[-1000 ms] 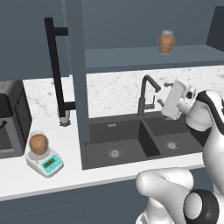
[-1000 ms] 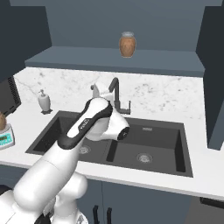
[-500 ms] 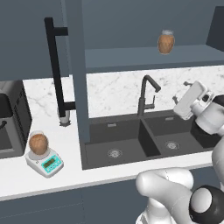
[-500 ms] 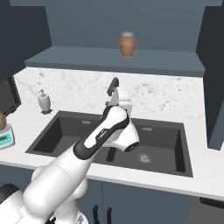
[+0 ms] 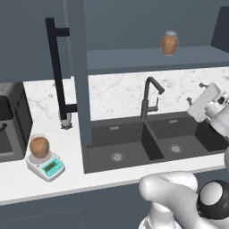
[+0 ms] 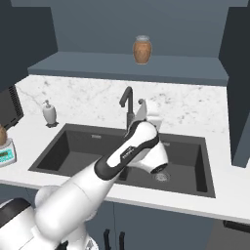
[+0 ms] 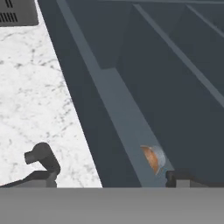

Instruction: Pick the honey bottle and place it on the digital scale for weighing, and close the cabinet.

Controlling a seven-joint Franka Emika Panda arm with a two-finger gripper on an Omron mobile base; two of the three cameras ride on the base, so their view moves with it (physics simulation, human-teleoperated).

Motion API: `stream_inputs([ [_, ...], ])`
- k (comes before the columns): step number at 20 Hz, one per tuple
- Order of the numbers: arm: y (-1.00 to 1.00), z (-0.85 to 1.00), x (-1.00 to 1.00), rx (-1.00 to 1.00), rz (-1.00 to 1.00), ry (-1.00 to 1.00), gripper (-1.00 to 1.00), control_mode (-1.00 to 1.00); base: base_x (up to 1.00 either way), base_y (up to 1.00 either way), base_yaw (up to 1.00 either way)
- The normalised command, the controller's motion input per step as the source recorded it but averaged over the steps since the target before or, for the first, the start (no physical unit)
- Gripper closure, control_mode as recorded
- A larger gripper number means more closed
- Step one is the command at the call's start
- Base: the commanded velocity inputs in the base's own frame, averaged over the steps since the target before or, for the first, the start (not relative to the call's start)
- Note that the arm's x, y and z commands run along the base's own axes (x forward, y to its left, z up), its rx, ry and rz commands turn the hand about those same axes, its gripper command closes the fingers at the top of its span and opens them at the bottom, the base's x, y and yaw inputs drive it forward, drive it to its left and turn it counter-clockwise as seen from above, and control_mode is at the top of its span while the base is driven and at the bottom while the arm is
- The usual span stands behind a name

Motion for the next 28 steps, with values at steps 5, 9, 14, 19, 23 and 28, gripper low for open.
stream_inputs([
  [5, -0.36, 0.0, -0.43, 0.03, 0.0, -0.08, -1.0, -1.0, 0.0, 0.0, 0.0],
  [9, -0.74, 0.0, -0.5, 0.07, -0.03, -0.1, -1.0, -1.0, 0.0, 0.0, 0.0],
  [14, -1.0, 0.02, -0.36, 0.11, -0.04, -0.03, -1.0, -1.0, 0.0, 0.0, 0.0],
  [19, -1.0, 0.0, -0.6, 0.13, 0.0, -0.1, -1.0, -1.0, 0.0, 0.0, 0.0],
  [23, -0.94, 0.0, -0.83, 0.1, 0.0, -0.11, -1.0, -1.0, 0.0, 0.0, 0.0],
  [28, -0.79, 0.0, -0.31, 0.06, 0.0, 0.03, -1.0, -1.0, 0.0, 0.0, 0.0],
])
